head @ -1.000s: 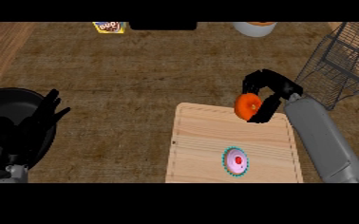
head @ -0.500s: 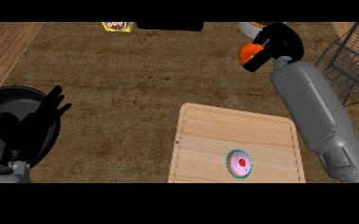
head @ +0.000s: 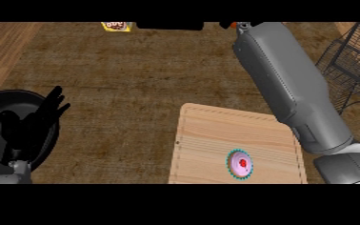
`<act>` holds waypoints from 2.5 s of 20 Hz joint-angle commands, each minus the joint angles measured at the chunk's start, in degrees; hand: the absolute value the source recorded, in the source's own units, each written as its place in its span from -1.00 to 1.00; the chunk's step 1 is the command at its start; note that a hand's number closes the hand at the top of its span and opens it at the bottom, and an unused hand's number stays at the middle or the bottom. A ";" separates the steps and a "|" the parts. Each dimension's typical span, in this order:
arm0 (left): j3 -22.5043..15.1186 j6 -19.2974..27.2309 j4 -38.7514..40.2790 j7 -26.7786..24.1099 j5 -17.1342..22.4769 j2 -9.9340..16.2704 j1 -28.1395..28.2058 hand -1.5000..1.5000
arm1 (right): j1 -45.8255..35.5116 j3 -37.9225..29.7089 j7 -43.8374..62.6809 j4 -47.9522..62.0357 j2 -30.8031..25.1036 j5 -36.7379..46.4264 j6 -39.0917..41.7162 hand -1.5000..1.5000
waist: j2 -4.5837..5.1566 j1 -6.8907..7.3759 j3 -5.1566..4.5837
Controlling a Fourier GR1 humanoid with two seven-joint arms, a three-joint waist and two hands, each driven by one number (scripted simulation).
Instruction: Pick the squash from the cutting board and place it in the tiered basket
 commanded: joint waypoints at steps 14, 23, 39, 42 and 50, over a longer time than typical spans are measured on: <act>2.57 -2.96 2.59 0.65 0.83 1.71 3.10 0.00 | -6.05 -11.15 -0.05 12.77 -8.42 11.74 -11.56 1.00 | 1.33 -0.28 -0.10; 0.16 0.05 1.44 2.19 -1.78 -1.62 0.93 0.00 | -5.88 -21.92 -15.95 15.01 -14.94 2.41 -23.88 1.00 | 1.73 0.16 0.02; 1.73 -1.43 3.27 0.07 -1.63 -1.44 1.20 0.00 | -7.27 -12.13 -27.91 31.80 -29.23 14.30 -5.03 1.00 | 1.70 0.24 -0.19; 2.65 -2.66 4.10 -0.83 -1.13 -0.64 1.69 0.00 | -9.44 -11.17 -32.11 33.24 -31.57 15.21 -0.56 1.00 | 1.59 0.34 -0.14; 2.65 -3.28 3.32 0.35 -1.47 -0.59 2.38 0.00 | -10.38 -10.68 -37.16 36.17 -32.78 16.24 3.08 1.00 | 1.47 0.35 -0.07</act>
